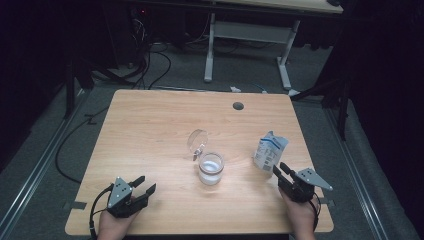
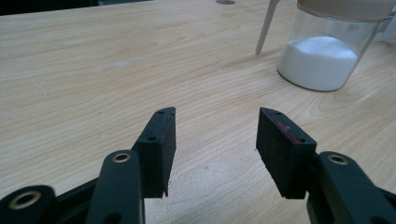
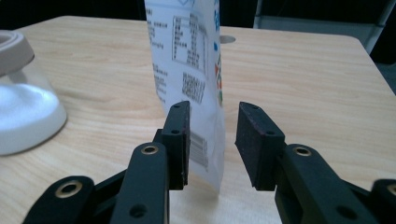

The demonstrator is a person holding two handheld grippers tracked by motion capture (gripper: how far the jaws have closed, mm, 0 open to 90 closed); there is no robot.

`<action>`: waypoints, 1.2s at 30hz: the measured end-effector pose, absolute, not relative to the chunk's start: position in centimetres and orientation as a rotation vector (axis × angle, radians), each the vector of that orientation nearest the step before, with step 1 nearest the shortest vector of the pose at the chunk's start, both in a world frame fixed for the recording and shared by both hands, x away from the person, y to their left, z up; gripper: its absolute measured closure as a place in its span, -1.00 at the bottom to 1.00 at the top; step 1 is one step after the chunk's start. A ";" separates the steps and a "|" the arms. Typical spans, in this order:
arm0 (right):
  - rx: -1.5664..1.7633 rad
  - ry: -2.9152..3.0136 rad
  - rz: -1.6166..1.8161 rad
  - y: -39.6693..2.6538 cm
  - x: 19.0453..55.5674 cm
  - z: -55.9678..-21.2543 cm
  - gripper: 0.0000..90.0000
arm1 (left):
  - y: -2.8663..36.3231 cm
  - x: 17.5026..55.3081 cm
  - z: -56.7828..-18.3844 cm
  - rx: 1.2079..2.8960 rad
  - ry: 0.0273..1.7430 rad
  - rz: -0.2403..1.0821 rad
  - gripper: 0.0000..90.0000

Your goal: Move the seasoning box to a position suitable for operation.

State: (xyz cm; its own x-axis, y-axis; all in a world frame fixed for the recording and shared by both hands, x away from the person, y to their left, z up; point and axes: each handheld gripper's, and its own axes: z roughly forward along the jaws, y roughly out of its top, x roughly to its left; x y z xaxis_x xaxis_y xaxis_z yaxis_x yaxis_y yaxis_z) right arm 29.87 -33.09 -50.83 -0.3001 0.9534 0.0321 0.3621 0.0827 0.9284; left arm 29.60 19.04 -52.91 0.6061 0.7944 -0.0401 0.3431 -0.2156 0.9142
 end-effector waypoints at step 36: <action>1.182 1.977 1.147 -26.2 29.7 -52.2 0.62 | 17.5 30.7 -52.6 1.792 0.977 0.515 0.14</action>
